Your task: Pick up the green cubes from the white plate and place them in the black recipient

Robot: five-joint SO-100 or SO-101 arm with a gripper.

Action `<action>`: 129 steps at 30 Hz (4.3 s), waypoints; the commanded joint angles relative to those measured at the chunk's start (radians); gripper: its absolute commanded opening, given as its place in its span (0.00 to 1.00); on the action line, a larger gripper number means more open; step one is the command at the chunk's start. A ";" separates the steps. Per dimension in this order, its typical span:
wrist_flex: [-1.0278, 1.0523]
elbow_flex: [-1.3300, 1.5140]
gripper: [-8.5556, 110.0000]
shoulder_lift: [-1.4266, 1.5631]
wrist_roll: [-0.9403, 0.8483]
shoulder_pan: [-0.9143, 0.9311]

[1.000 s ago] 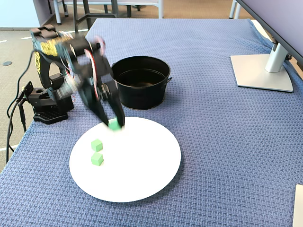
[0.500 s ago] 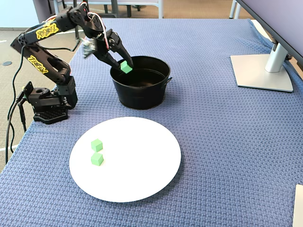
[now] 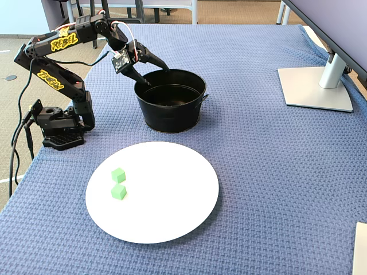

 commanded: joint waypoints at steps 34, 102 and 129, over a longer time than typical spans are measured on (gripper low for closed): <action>-0.454 0.265 0.19 -0.252 -1.595 0.953; -0.532 0.181 0.07 -0.380 -1.531 1.035; 0.054 -0.362 0.07 -0.314 -0.015 0.104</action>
